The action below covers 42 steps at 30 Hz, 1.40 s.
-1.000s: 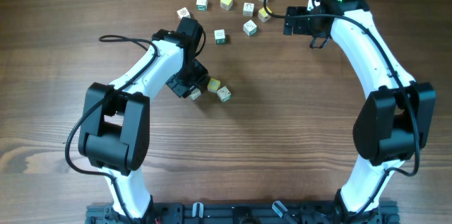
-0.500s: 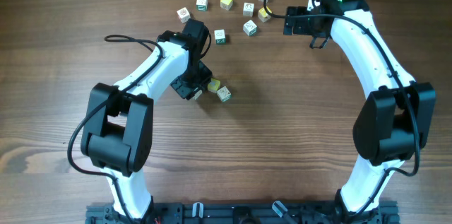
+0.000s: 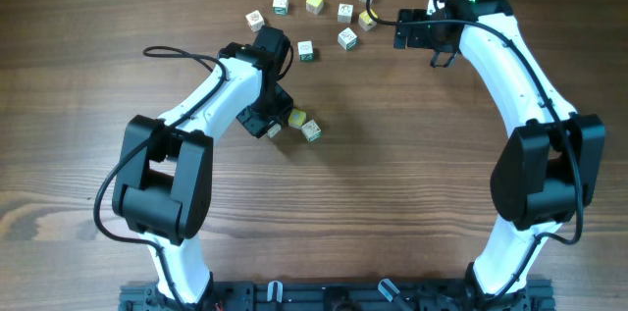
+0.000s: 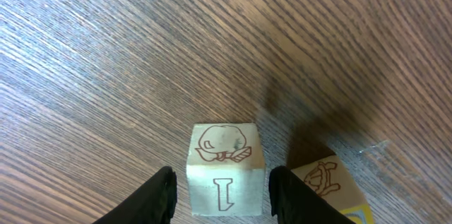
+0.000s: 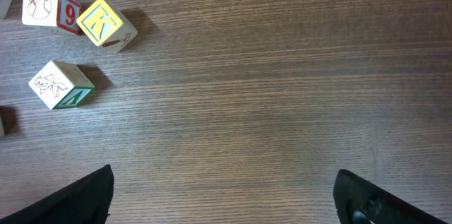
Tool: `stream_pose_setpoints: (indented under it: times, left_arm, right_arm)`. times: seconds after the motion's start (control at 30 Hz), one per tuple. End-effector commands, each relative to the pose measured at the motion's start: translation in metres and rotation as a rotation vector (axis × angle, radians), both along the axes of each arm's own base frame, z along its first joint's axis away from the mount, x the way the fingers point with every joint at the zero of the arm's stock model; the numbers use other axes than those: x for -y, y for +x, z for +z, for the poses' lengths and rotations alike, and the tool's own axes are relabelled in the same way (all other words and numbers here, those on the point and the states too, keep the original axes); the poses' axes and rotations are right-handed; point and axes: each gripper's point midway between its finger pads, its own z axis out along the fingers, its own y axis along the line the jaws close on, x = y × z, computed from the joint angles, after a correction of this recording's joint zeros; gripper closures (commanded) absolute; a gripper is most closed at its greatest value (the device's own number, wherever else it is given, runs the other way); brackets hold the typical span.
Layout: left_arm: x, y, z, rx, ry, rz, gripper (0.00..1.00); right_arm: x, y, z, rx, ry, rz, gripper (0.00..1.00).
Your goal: Form a circle
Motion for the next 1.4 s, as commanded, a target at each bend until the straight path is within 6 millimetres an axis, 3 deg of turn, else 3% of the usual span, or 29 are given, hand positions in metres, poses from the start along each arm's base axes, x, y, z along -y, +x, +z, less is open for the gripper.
stream_pose_setpoints:
  times: [0.0, 0.2, 0.3, 0.4, 0.57, 0.7, 1.07, 1.37]
  left_arm:
    - [-0.0049, -0.0008, 0.0013, 0.007, 0.019, 0.013, 0.60]
    - [-0.0049, -0.0008, 0.0013, 0.008, 0.019, 0.012, 0.60]
    - [-0.0049, -0.0008, 0.0013, 0.008, 0.019, 0.012, 0.67]
    - [-0.0049, -0.0009, 0.0013, 0.007, 0.020, 0.012, 0.52]
    - [-0.0050, -0.0008, 0.0013, 0.007, 0.020, 0.012, 0.52]
    - [-0.0049, -0.0010, 0.0013, 0.007, 0.020, 0.012, 0.46]
    - [-0.0057, -0.0025, 0.0013, 0.000, 0.022, 0.013, 0.46]
    - [-0.0055, -0.0028, 0.0013, -0.001, 0.022, 0.012, 0.52]
  right_arm:
    - [-0.0003, 0.0029, 0.0031, 0.012, -0.012, 0.007, 0.00]
    - [-0.0003, 0.0029, 0.0031, 0.012, -0.012, 0.007, 0.00]
    - [-0.0003, 0.0029, 0.0031, 0.012, -0.012, 0.007, 0.00]
    - [-0.0003, 0.0029, 0.0031, 0.012, -0.012, 0.007, 0.00]
    - [-0.0003, 0.0029, 0.0031, 0.012, -0.012, 0.007, 0.00]
    - [-0.0003, 0.0029, 0.0031, 0.012, -0.012, 0.007, 0.00]
    - [-0.0003, 0.0029, 0.0031, 0.012, -0.012, 0.007, 0.00]
    - [-0.0003, 0.0029, 0.0031, 0.012, -0.012, 0.007, 0.00]
